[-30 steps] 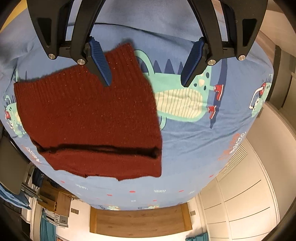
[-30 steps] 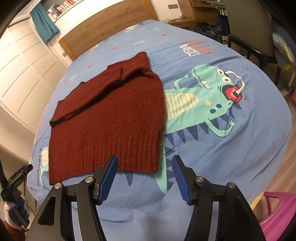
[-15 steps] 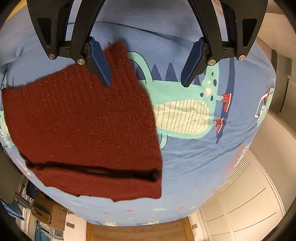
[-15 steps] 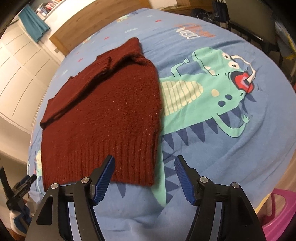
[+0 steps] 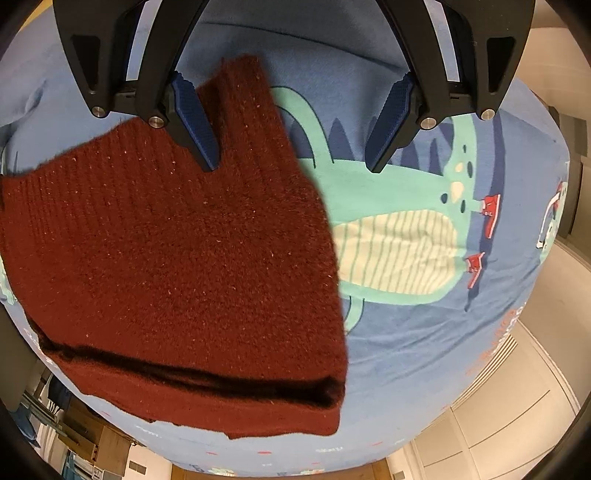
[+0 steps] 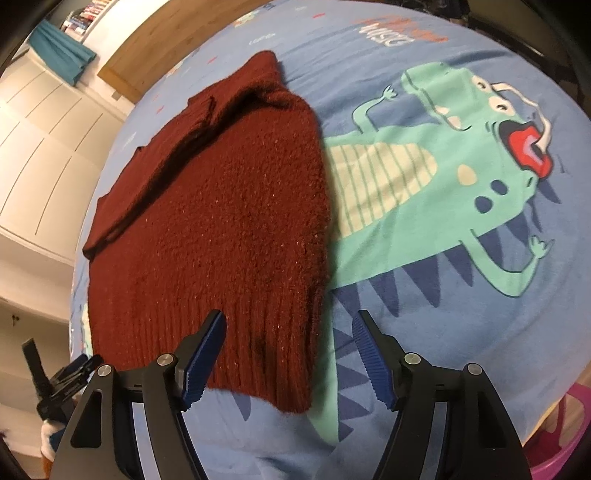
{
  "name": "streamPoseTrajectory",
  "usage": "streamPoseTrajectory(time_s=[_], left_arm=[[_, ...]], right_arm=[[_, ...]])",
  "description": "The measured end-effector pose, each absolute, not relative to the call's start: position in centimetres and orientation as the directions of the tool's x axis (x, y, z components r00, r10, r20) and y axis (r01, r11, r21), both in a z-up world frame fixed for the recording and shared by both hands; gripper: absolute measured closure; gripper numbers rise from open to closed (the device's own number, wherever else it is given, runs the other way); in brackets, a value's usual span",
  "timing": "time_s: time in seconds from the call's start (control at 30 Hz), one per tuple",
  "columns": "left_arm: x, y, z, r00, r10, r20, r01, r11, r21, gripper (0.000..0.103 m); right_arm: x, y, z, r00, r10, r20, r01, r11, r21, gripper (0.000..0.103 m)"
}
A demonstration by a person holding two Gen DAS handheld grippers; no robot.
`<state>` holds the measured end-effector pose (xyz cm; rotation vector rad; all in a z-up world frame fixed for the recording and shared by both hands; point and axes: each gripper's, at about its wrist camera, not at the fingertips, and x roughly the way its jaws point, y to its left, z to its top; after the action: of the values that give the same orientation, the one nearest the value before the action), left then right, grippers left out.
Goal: Fold small clothes
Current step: 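Move both grippers to the ribbed hem of the red sweater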
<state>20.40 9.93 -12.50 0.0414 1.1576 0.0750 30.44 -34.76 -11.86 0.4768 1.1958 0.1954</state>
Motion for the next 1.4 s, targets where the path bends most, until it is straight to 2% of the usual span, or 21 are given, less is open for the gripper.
streamPoseTrajectory(time_s=[0.17, 0.43, 0.73, 1.1, 1.4], left_arm=[[20.8, 10.3, -13.1, 0.379, 0.069, -0.923, -0.037, 0.998, 0.059, 0.026], [21.6, 11.0, -13.9, 0.351, 0.034, -0.936, -0.046, 0.999, 0.019, 0.023], [22.5, 12.3, -14.1, 0.335, -0.014, -0.942, -0.050, 0.998, -0.033, 0.022], [22.6, 13.0, -14.3, 0.318, -0.229, -0.920, -0.001, 0.970, -0.242, 0.023], [22.3, 15.3, -13.3, 0.326, -0.416, -0.849, -0.020, 0.895, -0.446, 0.023]], right_arm=[[30.9, -34.3, -12.8, 0.331, 0.413, -0.848, 0.084, 0.883, 0.463, 0.030], [31.4, -34.3, -13.6, 0.294, 0.451, -0.843, 0.068, 0.870, 0.489, 0.024], [31.5, -34.7, -13.8, 0.307, 0.456, -0.835, 0.079, 0.862, 0.500, 0.025], [31.5, -33.8, -14.1, 0.258, 0.529, -0.809, 0.013, 0.835, 0.550, 0.024], [31.6, -32.6, -14.1, 0.230, 0.594, -0.771, -0.041, 0.797, 0.602, 0.024]])
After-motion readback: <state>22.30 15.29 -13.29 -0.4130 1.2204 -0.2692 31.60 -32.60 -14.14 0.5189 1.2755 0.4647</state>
